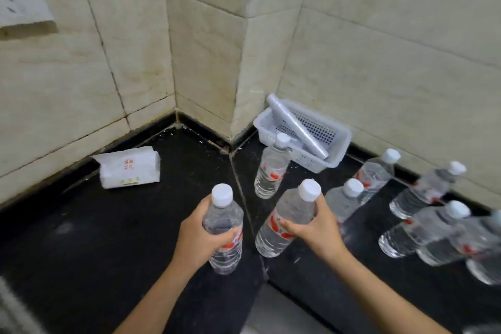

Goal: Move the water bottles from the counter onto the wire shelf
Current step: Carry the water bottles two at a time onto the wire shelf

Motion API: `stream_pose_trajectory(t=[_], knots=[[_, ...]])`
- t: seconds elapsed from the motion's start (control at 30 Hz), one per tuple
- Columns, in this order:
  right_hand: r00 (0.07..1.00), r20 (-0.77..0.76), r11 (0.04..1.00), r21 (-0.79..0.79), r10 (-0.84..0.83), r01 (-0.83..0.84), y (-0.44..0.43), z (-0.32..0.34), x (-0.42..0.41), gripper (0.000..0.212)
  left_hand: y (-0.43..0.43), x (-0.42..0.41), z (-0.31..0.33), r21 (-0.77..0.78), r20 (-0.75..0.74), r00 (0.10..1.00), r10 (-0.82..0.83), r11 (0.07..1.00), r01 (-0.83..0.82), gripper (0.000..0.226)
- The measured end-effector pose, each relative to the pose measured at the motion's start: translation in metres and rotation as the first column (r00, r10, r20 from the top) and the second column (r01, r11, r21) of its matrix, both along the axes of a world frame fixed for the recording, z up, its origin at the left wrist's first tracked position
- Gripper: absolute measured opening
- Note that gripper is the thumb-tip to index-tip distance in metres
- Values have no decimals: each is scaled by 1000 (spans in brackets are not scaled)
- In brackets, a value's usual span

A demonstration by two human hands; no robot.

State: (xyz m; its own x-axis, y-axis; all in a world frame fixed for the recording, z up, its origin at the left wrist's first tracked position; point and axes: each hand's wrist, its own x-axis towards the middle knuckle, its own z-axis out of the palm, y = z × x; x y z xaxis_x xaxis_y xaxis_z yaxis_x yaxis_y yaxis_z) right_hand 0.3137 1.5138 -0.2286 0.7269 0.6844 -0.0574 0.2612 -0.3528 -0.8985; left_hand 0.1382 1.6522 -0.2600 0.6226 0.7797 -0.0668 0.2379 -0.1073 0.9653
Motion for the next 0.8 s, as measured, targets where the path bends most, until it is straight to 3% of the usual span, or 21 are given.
stream_pose_trajectory(t=[0.27,0.4,0.6,0.8], knots=[[963,55,964,-10,-263,264,-182,8,0,56,-122,59,-1,-3,10,948,-319,948,319,70],[907,94,909,-29,-411,415,-297,5,-16,53,-213,77,3,46,22,900,-436,899,435,60],[818,138,810,-122,-558,573,-461,-2,-50,52,-362,95,-3,31,46,800,-599,801,598,57],[678,88,665,-140,-730,734,-575,-15,-86,57,-479,112,0,22,21,639,-769,639,769,63]])
